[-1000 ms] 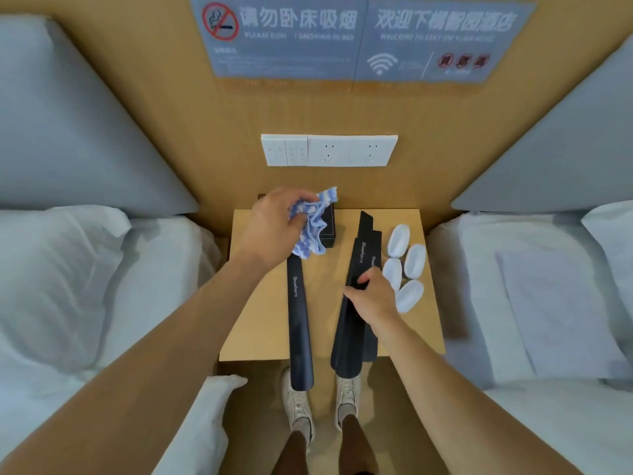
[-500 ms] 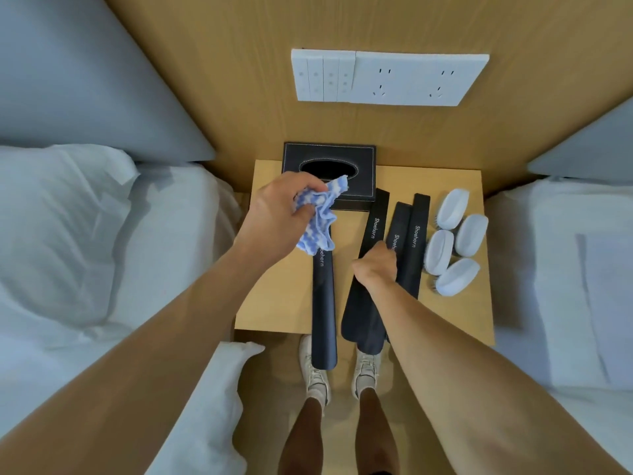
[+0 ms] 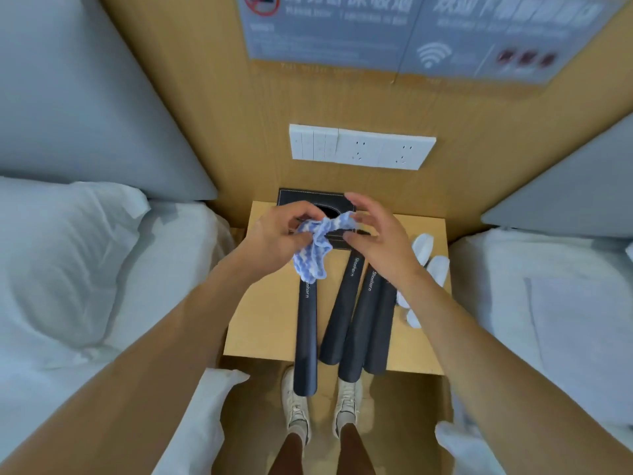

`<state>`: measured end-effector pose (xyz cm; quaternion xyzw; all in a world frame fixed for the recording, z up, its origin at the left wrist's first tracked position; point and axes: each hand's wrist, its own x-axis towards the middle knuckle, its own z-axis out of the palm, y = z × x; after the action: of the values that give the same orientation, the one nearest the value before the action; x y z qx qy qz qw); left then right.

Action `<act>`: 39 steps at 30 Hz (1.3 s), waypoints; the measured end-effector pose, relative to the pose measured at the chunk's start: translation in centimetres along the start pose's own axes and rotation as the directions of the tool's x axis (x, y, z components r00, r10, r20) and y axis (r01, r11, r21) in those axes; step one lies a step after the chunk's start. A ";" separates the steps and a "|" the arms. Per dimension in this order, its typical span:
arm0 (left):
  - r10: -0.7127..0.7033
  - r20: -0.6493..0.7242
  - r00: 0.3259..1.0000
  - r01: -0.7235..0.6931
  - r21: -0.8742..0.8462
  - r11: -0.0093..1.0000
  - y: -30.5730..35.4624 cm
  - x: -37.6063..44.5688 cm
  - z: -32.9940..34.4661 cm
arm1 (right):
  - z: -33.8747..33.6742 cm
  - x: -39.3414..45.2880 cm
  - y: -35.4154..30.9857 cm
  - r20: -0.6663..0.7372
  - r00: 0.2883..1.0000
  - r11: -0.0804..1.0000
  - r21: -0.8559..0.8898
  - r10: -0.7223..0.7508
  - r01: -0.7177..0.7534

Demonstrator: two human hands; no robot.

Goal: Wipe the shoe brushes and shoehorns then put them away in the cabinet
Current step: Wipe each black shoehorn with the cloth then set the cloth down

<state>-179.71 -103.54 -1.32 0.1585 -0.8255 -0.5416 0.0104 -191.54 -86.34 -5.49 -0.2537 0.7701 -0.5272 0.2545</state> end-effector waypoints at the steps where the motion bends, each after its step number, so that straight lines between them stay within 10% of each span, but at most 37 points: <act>1: -0.003 0.009 1.000 0.004 -0.038 0.999 1.1 -0.1 -0.5 | -1.0 0.0 -2.2 0.032 0.996 0.995 -0.059 -0.077 0.079; 7: 0.022 0.120 0.992 0.005 -0.219 0.976 7.2 -0.9 -4.4 | -5.0 0.1 -12.8 0.119 0.953 0.906 -0.296 -0.278 0.301; 14: 0.202 0.080 0.976 -0.205 0.025 0.978 14.6 -1.1 -8.1 | -7.2 0.3 -21.5 0.243 0.870 0.754 -0.434 -0.429 0.493; 23: 0.295 -0.166 0.941 -0.236 0.306 0.922 18.7 0.6 -6.4 | -8.4 1.4 -25.5 0.117 0.871 0.767 -0.427 -0.478 0.478; 39: 0.401 -0.124 0.908 -0.287 0.514 0.808 21.9 -0.3 -11.3 | -12.4 1.1 -27.1 0.261 0.890 0.729 -0.510 -0.374 0.456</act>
<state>-182.80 -105.59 23.07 0.0635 -0.9426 -0.2847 0.1627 -197.21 -87.13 23.74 -0.5191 0.7932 -0.3029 0.0978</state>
